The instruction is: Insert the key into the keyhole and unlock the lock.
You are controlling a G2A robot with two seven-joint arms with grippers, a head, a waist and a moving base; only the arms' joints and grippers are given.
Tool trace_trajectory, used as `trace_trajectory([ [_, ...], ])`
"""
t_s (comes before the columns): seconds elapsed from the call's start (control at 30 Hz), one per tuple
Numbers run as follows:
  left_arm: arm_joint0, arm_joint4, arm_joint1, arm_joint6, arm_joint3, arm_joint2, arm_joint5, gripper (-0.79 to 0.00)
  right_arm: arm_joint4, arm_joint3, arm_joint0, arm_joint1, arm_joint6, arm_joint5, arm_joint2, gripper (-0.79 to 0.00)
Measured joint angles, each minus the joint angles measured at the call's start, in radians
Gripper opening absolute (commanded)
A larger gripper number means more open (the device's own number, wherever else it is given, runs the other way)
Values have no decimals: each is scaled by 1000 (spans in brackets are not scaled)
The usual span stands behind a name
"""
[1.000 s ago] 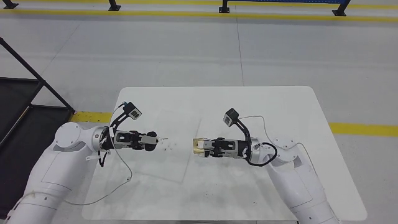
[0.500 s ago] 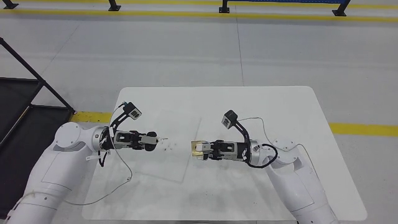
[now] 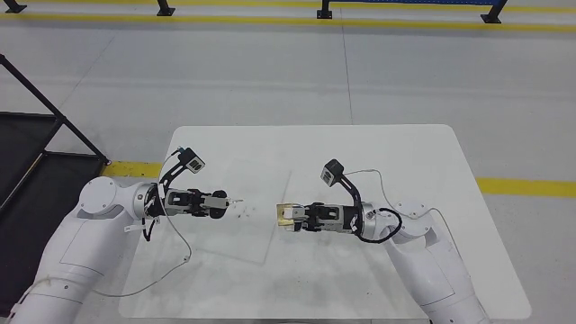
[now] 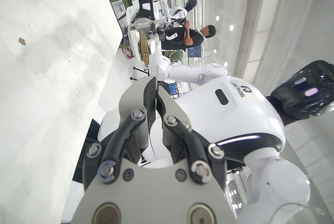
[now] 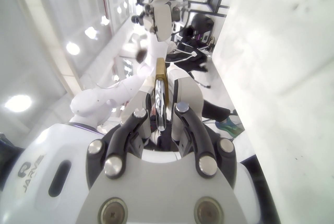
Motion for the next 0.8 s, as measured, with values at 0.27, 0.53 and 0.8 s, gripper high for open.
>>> trace_trajectory([
  [0.27,37,35,3,65,-64,-5,84,-785,-99,-64,-32,13,-99,-37,13,-785],
  [0.53,67,107,4,87,-129,12,102,-785,-141,-94,-33,20,-131,-19,-11,-785],
  [0.8,73,121,-2,121,-150,33,79,-785,-124,-114,-47,24,-170,-10,-29,-785],
])
